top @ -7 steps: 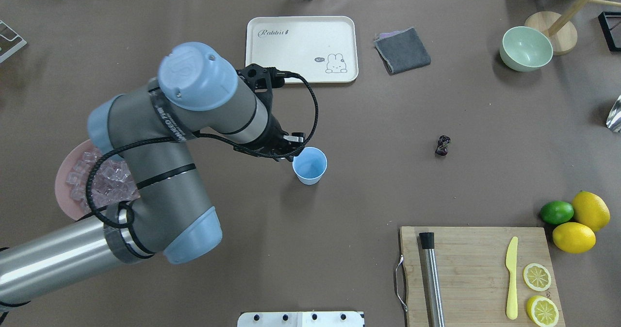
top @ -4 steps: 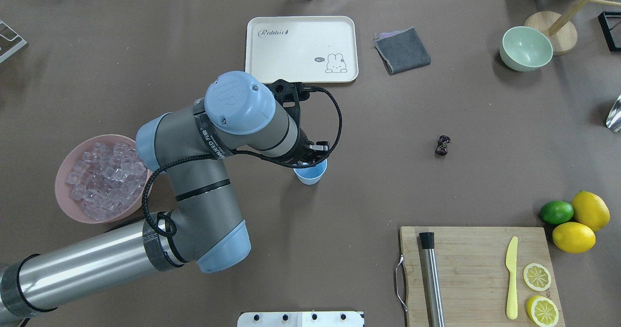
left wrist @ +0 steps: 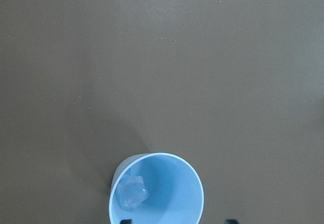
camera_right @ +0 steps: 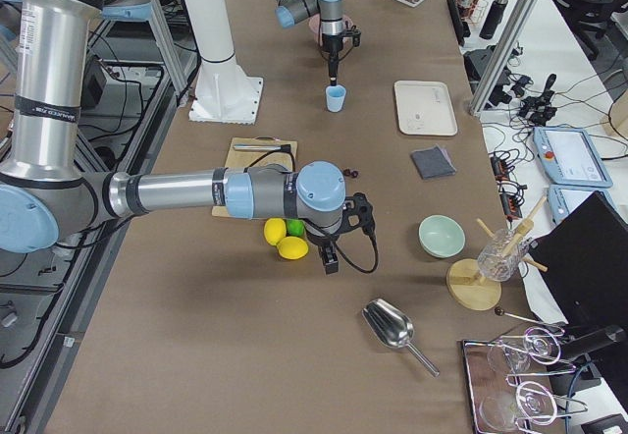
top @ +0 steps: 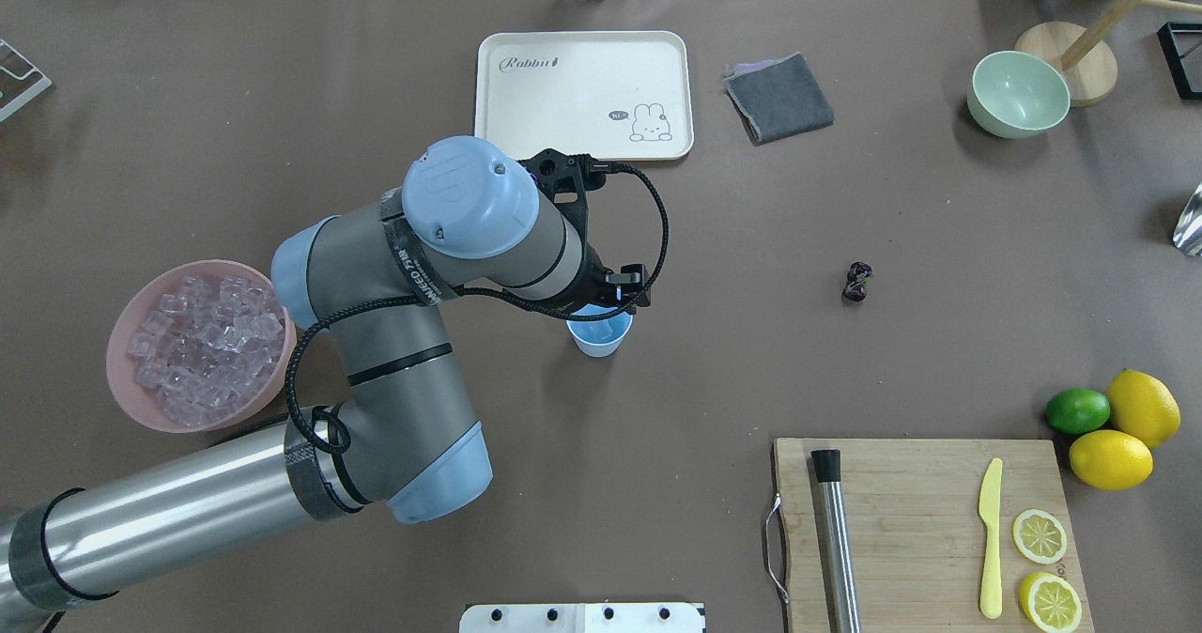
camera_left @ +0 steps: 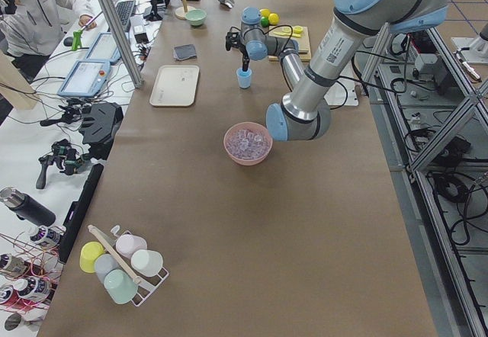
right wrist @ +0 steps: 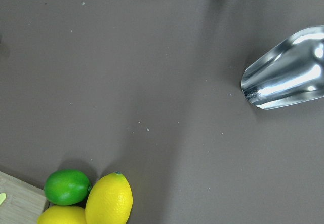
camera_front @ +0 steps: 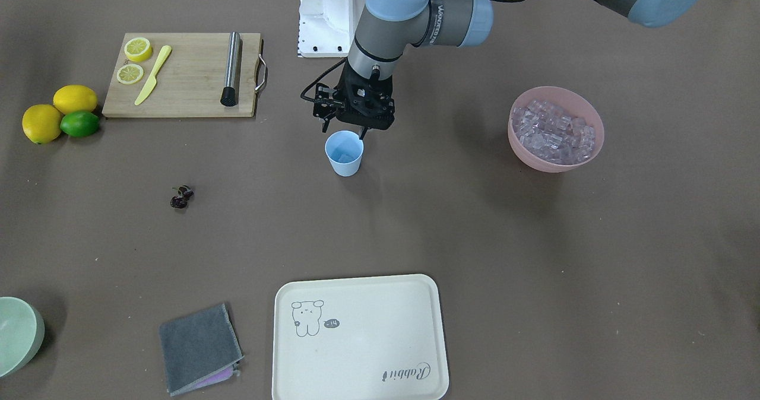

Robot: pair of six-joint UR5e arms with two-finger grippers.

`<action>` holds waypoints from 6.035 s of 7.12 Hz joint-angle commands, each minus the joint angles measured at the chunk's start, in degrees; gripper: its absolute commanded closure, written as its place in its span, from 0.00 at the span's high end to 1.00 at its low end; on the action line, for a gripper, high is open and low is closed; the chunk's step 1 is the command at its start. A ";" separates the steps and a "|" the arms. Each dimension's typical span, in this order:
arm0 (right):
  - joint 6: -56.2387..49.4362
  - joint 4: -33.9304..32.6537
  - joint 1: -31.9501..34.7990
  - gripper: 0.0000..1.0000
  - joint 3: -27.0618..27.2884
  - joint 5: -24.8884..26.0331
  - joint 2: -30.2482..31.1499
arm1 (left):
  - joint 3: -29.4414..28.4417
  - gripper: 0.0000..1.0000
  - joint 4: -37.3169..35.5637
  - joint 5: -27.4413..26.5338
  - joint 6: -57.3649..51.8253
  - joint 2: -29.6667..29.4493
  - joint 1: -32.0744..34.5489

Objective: Put ice and cherries in cup
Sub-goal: 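Carry the ice cube with the left gripper and drop it into the blue cup, then return the left gripper to the pink bowl and grasp another ice cube, then carry the ice cube with the left gripper and drop it into the blue cup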

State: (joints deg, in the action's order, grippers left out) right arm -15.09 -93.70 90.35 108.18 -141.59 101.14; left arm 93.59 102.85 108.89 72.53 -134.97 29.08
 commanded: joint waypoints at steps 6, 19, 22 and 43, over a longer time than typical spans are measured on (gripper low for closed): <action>-0.20 0.01 0.00 1.00 0.19 0.00 0.55 | 26.79 0.83 -2.83 7.22 -30.74 35.34 14.07; -0.20 0.01 0.09 1.00 0.28 0.00 0.99 | 21.03 0.86 2.43 -3.08 -52.03 41.71 8.88; -0.20 0.01 0.09 1.00 0.54 0.00 1.34 | 19.00 0.86 2.45 -3.16 -52.14 39.61 8.72; 0.50 0.01 0.09 1.00 4.50 -2.55 3.10 | 14.73 0.00 -14.95 -4.08 -19.73 7.84 0.48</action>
State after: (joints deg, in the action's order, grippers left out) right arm -14.69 -93.69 90.44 112.52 -144.21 104.42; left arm 112.24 89.56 109.42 48.10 -120.50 33.32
